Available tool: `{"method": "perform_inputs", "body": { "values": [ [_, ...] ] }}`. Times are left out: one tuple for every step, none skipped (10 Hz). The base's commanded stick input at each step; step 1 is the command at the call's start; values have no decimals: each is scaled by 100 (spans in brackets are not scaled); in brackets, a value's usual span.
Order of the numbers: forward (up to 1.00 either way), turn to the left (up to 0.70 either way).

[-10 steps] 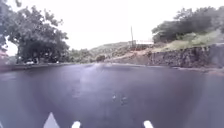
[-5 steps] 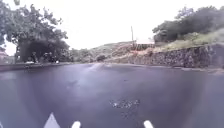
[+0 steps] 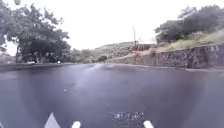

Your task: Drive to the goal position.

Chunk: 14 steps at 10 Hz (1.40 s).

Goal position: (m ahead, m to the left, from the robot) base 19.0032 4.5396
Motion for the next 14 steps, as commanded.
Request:
{"method": "perform_inputs", "body": {
  "values": [
    [70,0],
    [70,0],
    [70,0],
    [70,0],
    [70,0],
    [70,0],
    [70,0],
    [70,0],
    [70,0],
    [70,9],
    [70,19],
    [70,12],
    [70,7],
    [70,1]
  ]
}}
